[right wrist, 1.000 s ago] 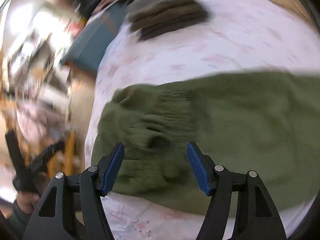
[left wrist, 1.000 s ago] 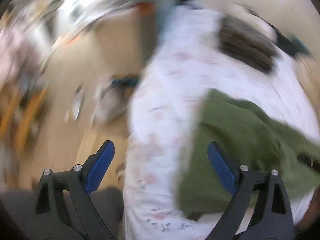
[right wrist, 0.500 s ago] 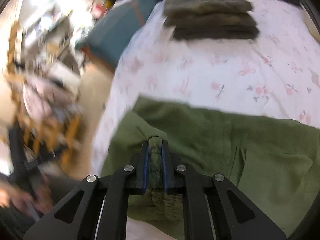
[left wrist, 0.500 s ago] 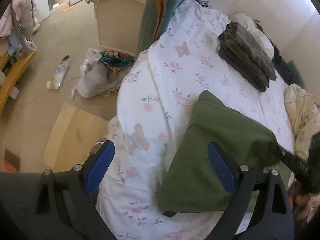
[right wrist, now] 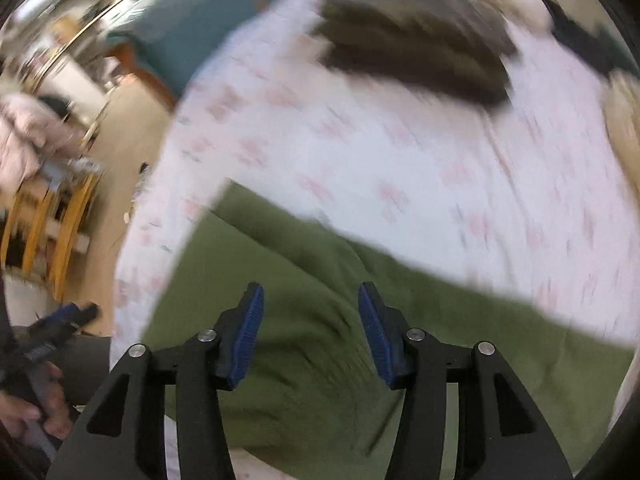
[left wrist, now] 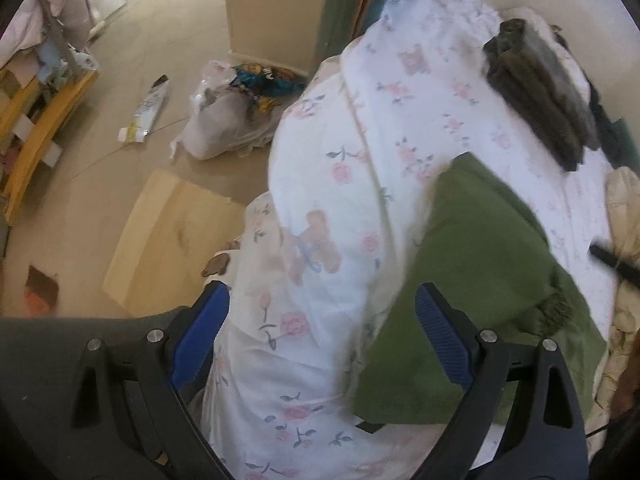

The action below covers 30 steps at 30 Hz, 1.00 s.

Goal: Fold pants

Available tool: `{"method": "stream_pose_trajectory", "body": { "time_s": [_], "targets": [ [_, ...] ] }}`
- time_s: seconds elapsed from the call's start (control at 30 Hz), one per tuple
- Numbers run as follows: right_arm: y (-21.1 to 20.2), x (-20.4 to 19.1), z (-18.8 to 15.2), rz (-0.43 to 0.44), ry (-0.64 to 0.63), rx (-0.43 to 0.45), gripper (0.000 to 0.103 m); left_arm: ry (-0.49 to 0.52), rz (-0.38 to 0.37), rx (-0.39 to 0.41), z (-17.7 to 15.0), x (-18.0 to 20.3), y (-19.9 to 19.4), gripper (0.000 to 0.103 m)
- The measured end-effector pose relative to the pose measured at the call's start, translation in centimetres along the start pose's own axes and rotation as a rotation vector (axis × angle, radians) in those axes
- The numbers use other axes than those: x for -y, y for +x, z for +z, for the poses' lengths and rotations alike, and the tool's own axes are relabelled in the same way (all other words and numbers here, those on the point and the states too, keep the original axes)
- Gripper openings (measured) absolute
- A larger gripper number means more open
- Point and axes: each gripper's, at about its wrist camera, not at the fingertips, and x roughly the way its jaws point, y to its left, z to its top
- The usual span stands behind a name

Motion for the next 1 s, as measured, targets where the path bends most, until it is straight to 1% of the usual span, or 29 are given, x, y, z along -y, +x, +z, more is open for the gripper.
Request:
{"method": "stream_pose_trajectory", "body": {
  "time_s": [0.03,0.07,0.1,0.17,0.2,0.23,0.27,0.3,0.33,0.4,0.43,0.47,0.53,0.57,0.63,0.7,0.73,0.77,0.83,0.87,0.9,0.93,0.97,1.0],
  "targets": [
    [0.6,-1.0,1.0,0.023,-0.013,-0.014,0.055,0.011,0.009,-0.001,-0.1,0.3,0.3,0.092],
    [1.8,-2.3,1.8,0.067,-0.034,-0.048,0.055,0.029,0.020,-0.005,-0.3,0.8,0.6,0.092],
    [3.8,-4.0,2.7,0.091,-0.075,-0.093,0.055,0.052,0.028,-0.012,-0.6,1.3,1.0,0.092],
    [7.0,-5.8,2.8,0.067,-0.135,-0.141,0.054,0.088,0.042,-0.023,-1.0,2.1,1.6,0.092],
    [9.1,-6.7,2.7,0.068,-0.165,-0.187,0.049,0.096,0.054,-0.024,-1.2,2.2,1.8,0.092],
    [11.2,-7.4,2.7,0.049,-0.196,-0.225,0.036,0.094,0.057,-0.024,-1.2,2.1,1.9,0.092],
    [12.9,-7.7,2.6,-0.017,-0.226,-0.230,0.034,0.086,0.057,-0.025,-1.1,2.0,1.9,0.092],
    [13.6,-7.7,2.5,-0.083,-0.237,-0.211,0.034,0.072,0.052,-0.026,-1.0,1.8,1.8,0.092],
    [14.2,-7.2,2.6,-0.157,-0.234,-0.174,0.034,0.062,0.048,-0.023,-0.9,1.6,1.7,0.092],
    [13.6,-5.6,3.1,-0.230,-0.174,-0.101,0.034,0.051,0.043,-0.014,-0.7,1.6,1.4,0.092],
    [12.7,-4.6,3.2,-0.235,-0.129,-0.071,0.034,0.052,0.039,-0.012,-0.6,1.6,1.3,0.092],
    [11.7,-3.7,3.1,-0.208,-0.091,-0.053,0.034,0.056,0.033,-0.008,-0.7,1.8,1.2,0.092],
    [8.5,-2.3,1.5,-0.071,-0.048,-0.033,0.034,0.071,0.023,-0.006,-0.8,2.2,1.0,0.092],
    [7.3,-2.0,0.5,-0.038,-0.044,-0.034,0.034,0.079,0.016,-0.007,-0.9,2.4,1.0,0.092],
    [4.9,-1.3,-2.6,0.029,-0.018,-0.056,0.034,0.093,0.003,-0.003,-1.0,2.9,0.7,0.092],
    [3.9,-1.0,-5.9,0.076,0.018,-0.093,0.035,0.112,0.001,0.008,-1.2,3.5,0.5,0.092],
    [4.0,-0.5,-7.6,0.091,0.031,-0.115,0.035,0.121,0.003,0.015,-1.3,3.8,0.4,0.092],
    [4.6,-0.4,-8.9,0.087,0.038,-0.148,0.035,0.139,0.005,0.022,-1.5,4.3,0.4,0.092],
    [7.5,0.1,-11.1,0.073,0.093,-0.206,0.033,0.167,-0.002,0.027,-1.8,5.2,0.4,0.092],
    [8.9,0.2,-12.0,0.055,0.104,-0.199,0.033,0.182,-0.010,0.030,-1.9,5.9,0.4,0.092],
    [9.2,-0.2,-12.1,0.027,0.078,-0.165,0.033,0.193,-0.015,0.034,-2.1,6.3,0.3,0.092],
    [9.0,-0.7,-12.1,0.004,0.055,-0.136,0.035,0.201,-0.021,0.041,-2.2,6.7,0.1,0.092],
    [8.4,-0.8,-12.2,0.007,0.060,-0.114,0.036,0.217,-0.042,0.048,-2.5,7.4,-0.2,0.092],
    [7.1,-0.5,-12.4,0.042,0.088,-0.076,0.036,0.232,-0.062,0.048,-2.7,7.9,-0.4,0.092]
  ]
}}
